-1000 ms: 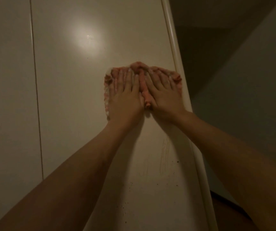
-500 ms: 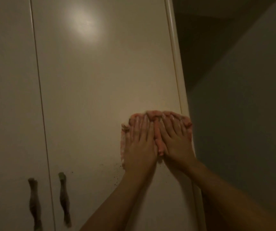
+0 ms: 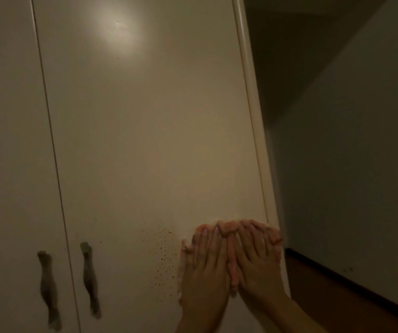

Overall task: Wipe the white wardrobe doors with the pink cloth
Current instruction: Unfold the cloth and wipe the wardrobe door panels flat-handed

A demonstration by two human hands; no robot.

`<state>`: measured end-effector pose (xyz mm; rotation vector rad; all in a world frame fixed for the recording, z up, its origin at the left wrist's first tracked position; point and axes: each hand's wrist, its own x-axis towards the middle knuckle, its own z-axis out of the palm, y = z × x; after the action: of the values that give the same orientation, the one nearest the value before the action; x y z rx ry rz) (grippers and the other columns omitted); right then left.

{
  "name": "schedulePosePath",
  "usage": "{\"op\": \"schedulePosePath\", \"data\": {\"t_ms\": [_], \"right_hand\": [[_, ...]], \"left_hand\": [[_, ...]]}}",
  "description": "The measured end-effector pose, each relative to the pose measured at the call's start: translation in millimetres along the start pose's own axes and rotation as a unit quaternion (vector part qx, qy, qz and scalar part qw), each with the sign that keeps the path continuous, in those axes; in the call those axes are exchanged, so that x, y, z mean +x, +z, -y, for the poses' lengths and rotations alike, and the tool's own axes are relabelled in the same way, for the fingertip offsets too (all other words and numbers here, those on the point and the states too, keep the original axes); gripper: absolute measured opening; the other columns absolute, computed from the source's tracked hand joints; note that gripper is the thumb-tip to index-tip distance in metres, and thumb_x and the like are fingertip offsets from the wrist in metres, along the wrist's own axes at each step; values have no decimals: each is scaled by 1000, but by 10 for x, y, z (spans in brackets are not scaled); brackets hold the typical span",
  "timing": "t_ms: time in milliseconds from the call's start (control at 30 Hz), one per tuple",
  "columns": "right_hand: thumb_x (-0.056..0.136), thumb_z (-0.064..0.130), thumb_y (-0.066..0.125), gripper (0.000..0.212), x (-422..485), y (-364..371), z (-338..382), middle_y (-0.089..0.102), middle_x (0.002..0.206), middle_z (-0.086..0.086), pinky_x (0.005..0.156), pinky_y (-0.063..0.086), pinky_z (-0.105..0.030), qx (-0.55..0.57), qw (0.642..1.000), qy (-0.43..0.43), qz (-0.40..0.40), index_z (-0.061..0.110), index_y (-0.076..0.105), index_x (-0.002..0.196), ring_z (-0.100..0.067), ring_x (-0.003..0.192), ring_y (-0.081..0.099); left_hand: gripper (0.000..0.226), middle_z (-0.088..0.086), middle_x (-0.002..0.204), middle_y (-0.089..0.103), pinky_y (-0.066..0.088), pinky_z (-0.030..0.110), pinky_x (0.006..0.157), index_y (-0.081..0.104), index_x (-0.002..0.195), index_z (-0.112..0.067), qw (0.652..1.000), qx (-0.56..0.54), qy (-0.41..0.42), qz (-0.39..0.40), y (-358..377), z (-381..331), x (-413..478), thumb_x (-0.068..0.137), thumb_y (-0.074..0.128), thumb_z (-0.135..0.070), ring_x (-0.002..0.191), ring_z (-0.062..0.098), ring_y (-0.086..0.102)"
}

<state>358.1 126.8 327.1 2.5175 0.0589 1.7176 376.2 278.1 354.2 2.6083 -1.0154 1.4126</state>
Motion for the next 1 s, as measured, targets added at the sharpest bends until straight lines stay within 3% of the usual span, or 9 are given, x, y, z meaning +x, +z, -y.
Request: {"op": "schedulePosePath", "data": {"t_ms": [200,300,400,500,567,667,900,1000], "right_hand": [[91,41,37,74,487,-223,-47,9,163,-6,120,-1,-39,6,1000,-5,17,18,11,156,-26,151,3],[93,48,30,70,940,-357,-83,12,163,-10,118,6,-41,6,999,6,37,17,19,155,-27,149,8],[89,51,32,75,1441,-527,-54,11,162,-9,117,4,-41,1,1000,10,26,19,17,155,-25,148,4],[93,54,30,76,1955,-709,39,-6,163,-3,116,-17,-33,14,1000,0,8,23,2,157,-15,146,-17],[95,55,33,77,2291,-807,105,-11,163,-2,114,-23,-31,14,1000,-8,-1,24,-2,156,-17,147,-18],[96,55,36,77,2720,-906,255,-9,164,-2,119,-13,-42,8,1000,-17,-11,25,-3,156,-23,149,-12],[96,48,39,75,2855,-889,498,-4,164,-1,120,-8,-46,18,999,-6,-37,26,1,156,-26,150,-8],[97,46,38,71,2631,-809,606,-1,164,0,118,-10,-42,26,999,-13,-38,27,4,157,-26,150,-5]], "left_hand": [[76,13,159,19,13,60,114,29,148,-9,999,12,-5,-41,-199,120,328,81,33,-45,148,37,5],[76,14,158,20,16,59,113,27,149,-10,997,18,-16,-78,-444,277,685,82,29,-46,148,37,4],[69,7,157,23,19,55,113,29,149,-12,990,34,-21,-134,-708,526,1058,85,39,-38,147,33,11],[65,7,158,25,15,51,115,28,150,-15,985,54,-23,-164,-1010,847,1426,89,38,-36,147,33,15],[64,7,159,21,10,48,118,25,151,-16,983,57,-28,-170,-1221,1061,1619,91,30,-38,148,31,11],[65,5,161,14,8,48,120,17,153,-19,982,53,-41,-179,-1513,1339,1793,92,22,-41,149,28,5],[62,4,162,13,4,46,121,16,153,-21,979,43,-53,-191,-1647,1533,1785,95,28,-39,149,25,3],[61,3,162,8,4,46,121,12,154,-21,981,36,-66,-181,-1530,1519,1539,97,28,-39,150,24,0]]}}
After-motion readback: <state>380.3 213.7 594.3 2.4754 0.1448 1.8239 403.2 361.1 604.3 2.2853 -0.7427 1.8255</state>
